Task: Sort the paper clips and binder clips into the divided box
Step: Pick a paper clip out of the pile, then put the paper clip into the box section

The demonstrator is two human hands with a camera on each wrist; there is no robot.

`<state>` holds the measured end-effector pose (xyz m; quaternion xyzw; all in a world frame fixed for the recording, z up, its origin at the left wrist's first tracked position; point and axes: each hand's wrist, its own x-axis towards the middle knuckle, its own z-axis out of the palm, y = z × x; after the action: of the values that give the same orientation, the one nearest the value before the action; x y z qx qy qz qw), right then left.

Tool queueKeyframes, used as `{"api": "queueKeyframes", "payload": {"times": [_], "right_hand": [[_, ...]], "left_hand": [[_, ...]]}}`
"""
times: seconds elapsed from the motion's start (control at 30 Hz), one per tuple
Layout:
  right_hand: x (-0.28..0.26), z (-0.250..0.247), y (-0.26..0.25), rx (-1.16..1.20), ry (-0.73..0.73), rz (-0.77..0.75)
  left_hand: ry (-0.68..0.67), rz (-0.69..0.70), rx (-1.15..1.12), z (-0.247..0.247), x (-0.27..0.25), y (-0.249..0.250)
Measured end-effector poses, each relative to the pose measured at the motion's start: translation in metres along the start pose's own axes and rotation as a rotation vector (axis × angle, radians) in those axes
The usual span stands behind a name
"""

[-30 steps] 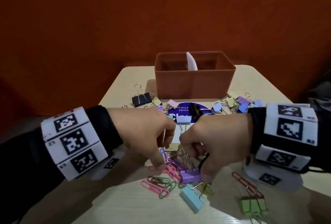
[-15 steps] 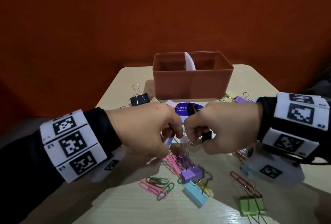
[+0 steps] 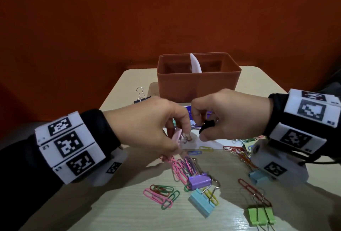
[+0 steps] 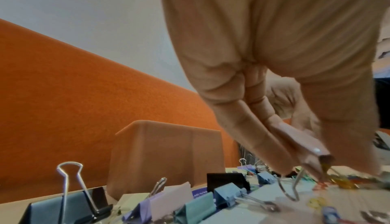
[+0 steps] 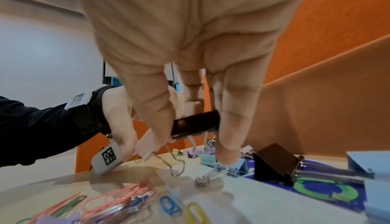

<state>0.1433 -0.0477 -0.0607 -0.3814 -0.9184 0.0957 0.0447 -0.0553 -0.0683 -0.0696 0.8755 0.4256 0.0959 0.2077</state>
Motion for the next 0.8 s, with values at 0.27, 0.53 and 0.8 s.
{"api": "queueKeyframes", "payload": {"times": [0.27,0.53,0.8], "right_hand": [[0.032,-0.001,0.02,-0.037,0.036,0.053],[0.039,-0.008,0.031,0.021,0.144,0.063],[0.048,-0.001,0.032,-0.033,0.016,0.13]], "left_hand": [[0.195,-0.16,0.017,-0.019,0.013,-0.028],[0.164,-0.177,-0.093,-0.019,0.006,-0.038],[0.126,-0.257,0.231,-0.022,0.012,-0.047]]}}
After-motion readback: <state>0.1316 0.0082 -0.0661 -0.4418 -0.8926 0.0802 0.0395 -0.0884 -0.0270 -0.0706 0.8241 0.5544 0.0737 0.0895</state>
